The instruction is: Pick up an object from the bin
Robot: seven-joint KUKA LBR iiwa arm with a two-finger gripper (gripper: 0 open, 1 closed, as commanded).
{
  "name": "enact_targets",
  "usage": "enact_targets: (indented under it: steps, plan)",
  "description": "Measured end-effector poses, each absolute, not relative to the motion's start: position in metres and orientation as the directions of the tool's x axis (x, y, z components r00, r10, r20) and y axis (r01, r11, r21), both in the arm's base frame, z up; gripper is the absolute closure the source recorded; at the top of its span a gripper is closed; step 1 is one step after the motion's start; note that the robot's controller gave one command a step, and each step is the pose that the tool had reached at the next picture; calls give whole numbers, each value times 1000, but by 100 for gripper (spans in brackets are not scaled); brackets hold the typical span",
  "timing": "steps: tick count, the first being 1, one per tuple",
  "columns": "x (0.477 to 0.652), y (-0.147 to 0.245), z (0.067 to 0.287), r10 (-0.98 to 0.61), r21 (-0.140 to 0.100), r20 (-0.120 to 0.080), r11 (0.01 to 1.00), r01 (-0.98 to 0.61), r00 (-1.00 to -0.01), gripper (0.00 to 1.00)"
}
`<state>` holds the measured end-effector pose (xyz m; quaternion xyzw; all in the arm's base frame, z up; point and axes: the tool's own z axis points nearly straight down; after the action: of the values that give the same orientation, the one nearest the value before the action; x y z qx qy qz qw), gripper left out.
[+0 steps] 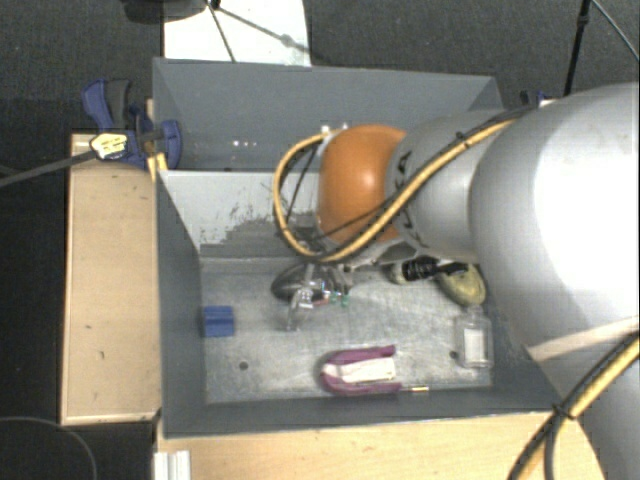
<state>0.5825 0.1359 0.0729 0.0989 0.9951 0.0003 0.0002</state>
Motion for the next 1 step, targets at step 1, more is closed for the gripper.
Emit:
enact_targets:
  steps: [1]
  plan:
    - [583, 135, 73, 199, 2, -3, 980, 199, -980, 100]
